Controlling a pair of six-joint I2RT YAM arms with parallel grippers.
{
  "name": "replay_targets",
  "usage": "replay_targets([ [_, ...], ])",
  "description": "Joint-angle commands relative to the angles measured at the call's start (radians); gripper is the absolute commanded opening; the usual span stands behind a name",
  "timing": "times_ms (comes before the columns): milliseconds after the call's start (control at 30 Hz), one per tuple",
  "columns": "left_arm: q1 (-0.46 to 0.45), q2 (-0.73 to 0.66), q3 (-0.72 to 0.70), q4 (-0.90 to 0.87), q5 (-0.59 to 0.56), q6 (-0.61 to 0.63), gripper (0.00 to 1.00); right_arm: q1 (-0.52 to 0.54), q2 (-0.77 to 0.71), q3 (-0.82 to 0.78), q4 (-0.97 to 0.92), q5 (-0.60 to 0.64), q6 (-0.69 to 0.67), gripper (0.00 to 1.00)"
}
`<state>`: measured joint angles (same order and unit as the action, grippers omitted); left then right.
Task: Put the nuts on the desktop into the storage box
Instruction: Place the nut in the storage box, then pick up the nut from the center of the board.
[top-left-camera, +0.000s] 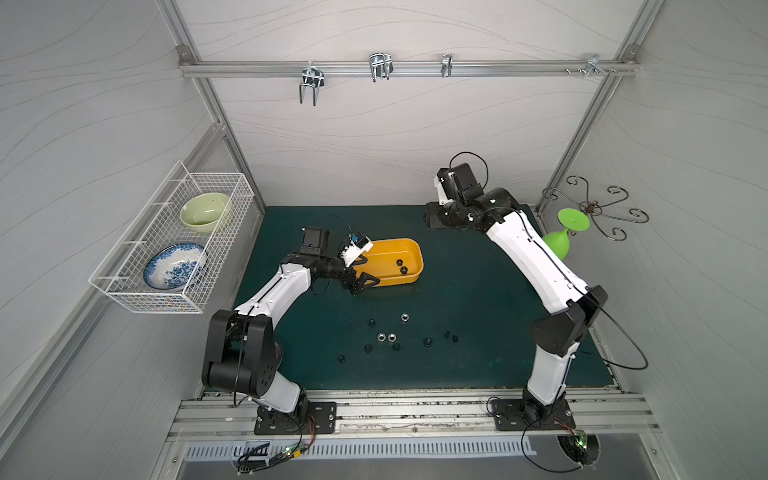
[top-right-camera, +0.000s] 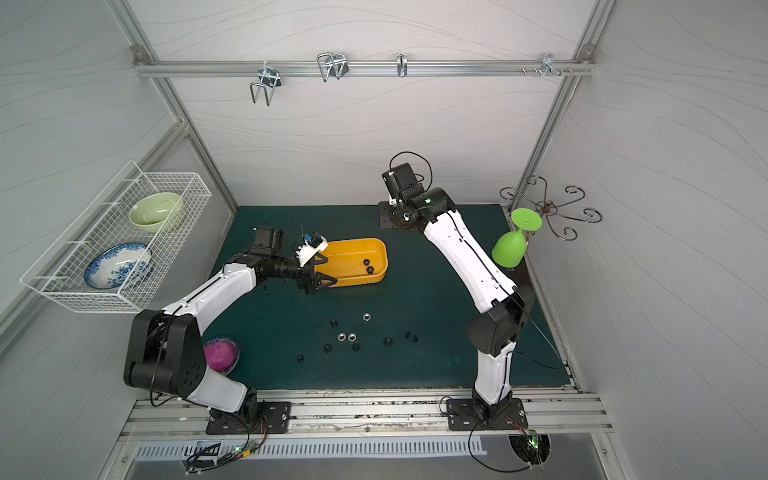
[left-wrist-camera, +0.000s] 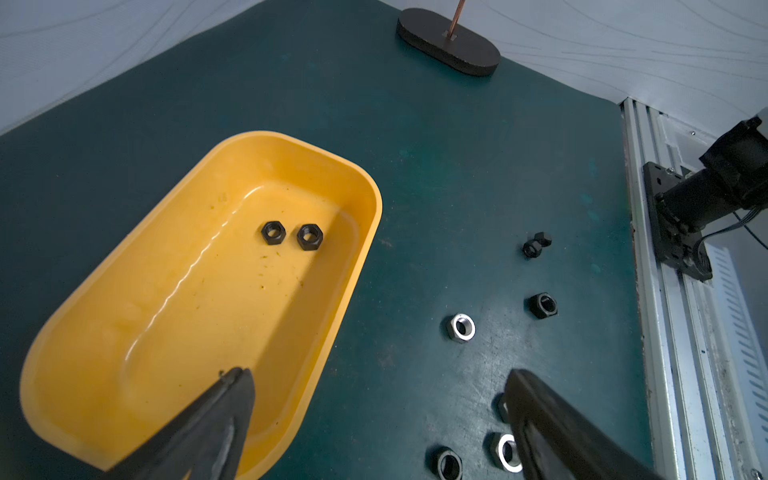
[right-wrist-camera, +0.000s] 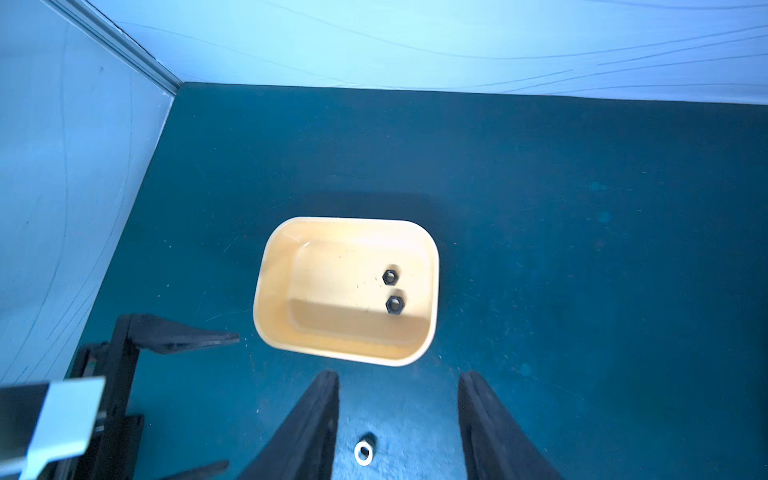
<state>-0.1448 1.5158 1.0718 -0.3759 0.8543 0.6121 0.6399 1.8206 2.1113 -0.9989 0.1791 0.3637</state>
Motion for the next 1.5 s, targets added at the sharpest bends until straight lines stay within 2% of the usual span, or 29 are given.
replay_targets([
  [0, -0.009, -0.042, 0.055, -0.015, 0.023, -0.051, 0.99, 0.000, -0.069, -0.072, -0.069, 0.018, -0.022, 0.52],
  [267, -0.116, -0.066, 0.114, -0.101, -0.070, -0.083, 0.99, 0.018, -0.265, -0.212, -0.134, 0.018, -0.012, 0.68],
  [433, -0.174, -0.063, 0.145, -0.145, -0.104, -0.098, 0.99, 0.027, -0.357, -0.275, -0.202, 0.029, 0.012, 0.74],
  [567, -0.219, -0.052, 0.181, -0.160, -0.155, -0.158, 0.99, 0.026, -0.416, -0.319, -0.259, 0.033, 0.035, 0.84],
  [700, -0.269, -0.037, 0.222, -0.200, -0.198, -0.187, 0.99, 0.027, -0.472, -0.374, -0.300, 0.029, 0.057, 0.99],
  [833, -0.319, -0.019, 0.250, -0.229, -0.255, -0.203, 0.99, 0.027, -0.510, -0.423, -0.336, 0.024, 0.071, 0.99],
  [1000, -0.396, 0.007, 0.276, -0.269, -0.380, -0.198, 0.99, 0.026, -0.552, -0.500, -0.350, 0.018, 0.104, 0.99],
  [1133, -0.434, 0.031, 0.296, -0.309, -0.415, -0.189, 0.99, 0.027, -0.579, -0.568, -0.349, -0.007, 0.125, 0.99],
  [1300, -0.481, 0.062, 0.301, -0.332, -0.493, -0.185, 0.99, 0.028, -0.622, -0.684, -0.320, -0.102, 0.121, 0.99],
  [1467, -0.492, 0.111, 0.344, -0.391, -0.519, -0.181, 0.99, 0.067, -0.643, -0.770, -0.272, -0.172, 0.096, 0.99],
])
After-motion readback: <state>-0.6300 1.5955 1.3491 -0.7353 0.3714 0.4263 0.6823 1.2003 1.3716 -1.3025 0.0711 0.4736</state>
